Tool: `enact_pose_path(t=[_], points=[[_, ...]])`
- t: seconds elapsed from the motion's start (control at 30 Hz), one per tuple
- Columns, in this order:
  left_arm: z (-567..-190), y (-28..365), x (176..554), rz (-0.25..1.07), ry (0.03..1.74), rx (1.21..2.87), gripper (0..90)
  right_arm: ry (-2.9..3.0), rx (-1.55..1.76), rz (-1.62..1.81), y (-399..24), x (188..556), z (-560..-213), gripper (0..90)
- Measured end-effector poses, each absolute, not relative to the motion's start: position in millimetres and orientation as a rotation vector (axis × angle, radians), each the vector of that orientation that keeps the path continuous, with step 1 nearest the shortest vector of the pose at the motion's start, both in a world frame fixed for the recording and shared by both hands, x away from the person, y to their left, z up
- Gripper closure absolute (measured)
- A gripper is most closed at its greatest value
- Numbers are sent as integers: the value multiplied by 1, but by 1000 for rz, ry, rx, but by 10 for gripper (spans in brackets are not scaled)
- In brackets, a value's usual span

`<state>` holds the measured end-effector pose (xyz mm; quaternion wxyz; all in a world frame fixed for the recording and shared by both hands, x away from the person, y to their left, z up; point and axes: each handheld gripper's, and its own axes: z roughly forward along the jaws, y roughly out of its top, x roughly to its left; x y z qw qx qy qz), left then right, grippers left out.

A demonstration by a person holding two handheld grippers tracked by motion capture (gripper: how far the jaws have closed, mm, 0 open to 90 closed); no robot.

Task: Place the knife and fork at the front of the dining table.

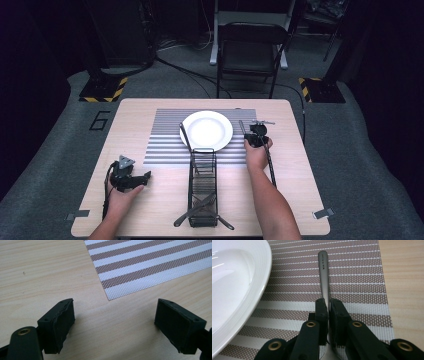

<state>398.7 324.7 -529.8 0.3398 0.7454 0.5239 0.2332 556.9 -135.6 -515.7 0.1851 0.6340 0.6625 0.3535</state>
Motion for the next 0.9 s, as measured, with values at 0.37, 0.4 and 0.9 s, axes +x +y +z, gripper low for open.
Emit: enact_pose_path(t=[0.37,0.4,0.9], points=[[-530,324,399,609,1359,1939,160,1898,1748,932,-136,554,-508,731],[-530,324,399,609,1360,1939,160,1898,1748,932,-136,554,-508,731],[-530,324,399,607,1362,1941,166,2024,1655,810,-170,512,-503,783]])
